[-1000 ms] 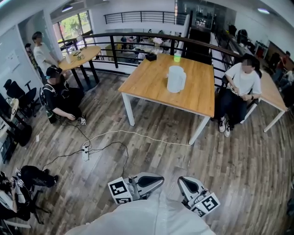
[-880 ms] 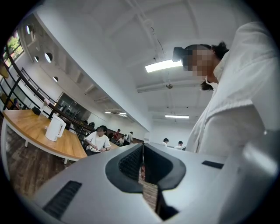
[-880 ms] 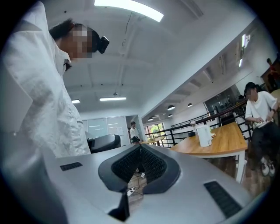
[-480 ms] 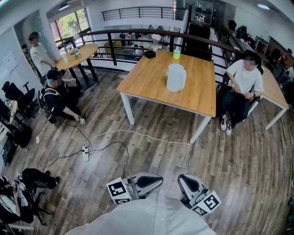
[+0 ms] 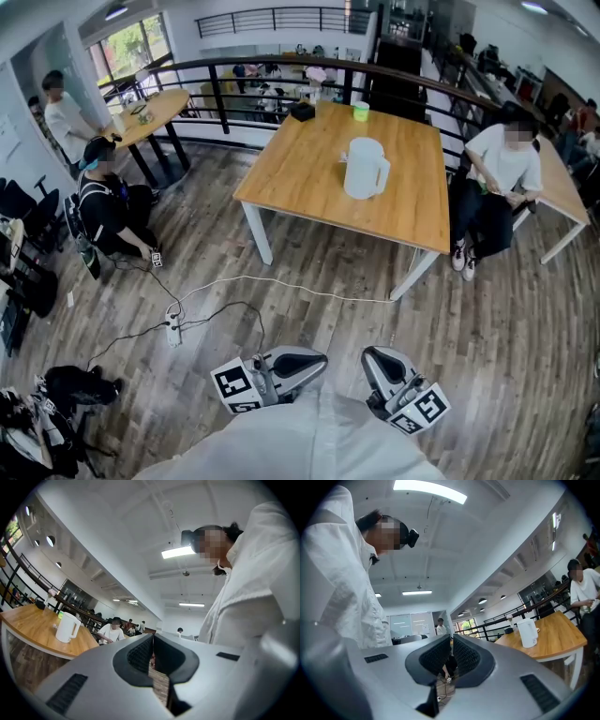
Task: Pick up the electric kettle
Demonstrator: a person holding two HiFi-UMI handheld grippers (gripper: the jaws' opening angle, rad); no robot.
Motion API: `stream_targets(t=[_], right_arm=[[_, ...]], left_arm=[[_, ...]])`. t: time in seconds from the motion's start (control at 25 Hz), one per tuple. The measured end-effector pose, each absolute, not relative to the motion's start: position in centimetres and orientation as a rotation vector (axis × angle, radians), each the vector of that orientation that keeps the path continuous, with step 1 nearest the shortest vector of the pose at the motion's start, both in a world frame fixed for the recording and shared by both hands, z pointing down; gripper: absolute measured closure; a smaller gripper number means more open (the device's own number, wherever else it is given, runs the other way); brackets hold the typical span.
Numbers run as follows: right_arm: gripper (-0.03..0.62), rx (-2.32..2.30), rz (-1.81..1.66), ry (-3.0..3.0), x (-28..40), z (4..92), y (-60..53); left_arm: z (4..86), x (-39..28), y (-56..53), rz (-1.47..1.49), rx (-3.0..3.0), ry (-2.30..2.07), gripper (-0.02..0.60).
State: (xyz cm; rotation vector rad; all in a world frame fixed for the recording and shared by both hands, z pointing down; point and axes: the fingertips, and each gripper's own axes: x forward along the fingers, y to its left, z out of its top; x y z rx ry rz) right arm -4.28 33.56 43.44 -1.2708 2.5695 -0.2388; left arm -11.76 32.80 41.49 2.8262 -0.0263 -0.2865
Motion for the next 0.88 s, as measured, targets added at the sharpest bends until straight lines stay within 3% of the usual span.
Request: stream_targets(t=[0.52, 0.88], right_arm=[[0.579, -1.308, -0.218, 2.613, -8.2, 43.0, 25.0], [0.579, -1.344, -0.195, 2.583, -6.6, 42.7, 20.6]], left_arm=[[41.3, -16.4, 22.3, -0.38, 2.802, -0.067, 0.574], [41.6, -16.0, 19.1, -0.384, 2.82, -0.05, 0.574]])
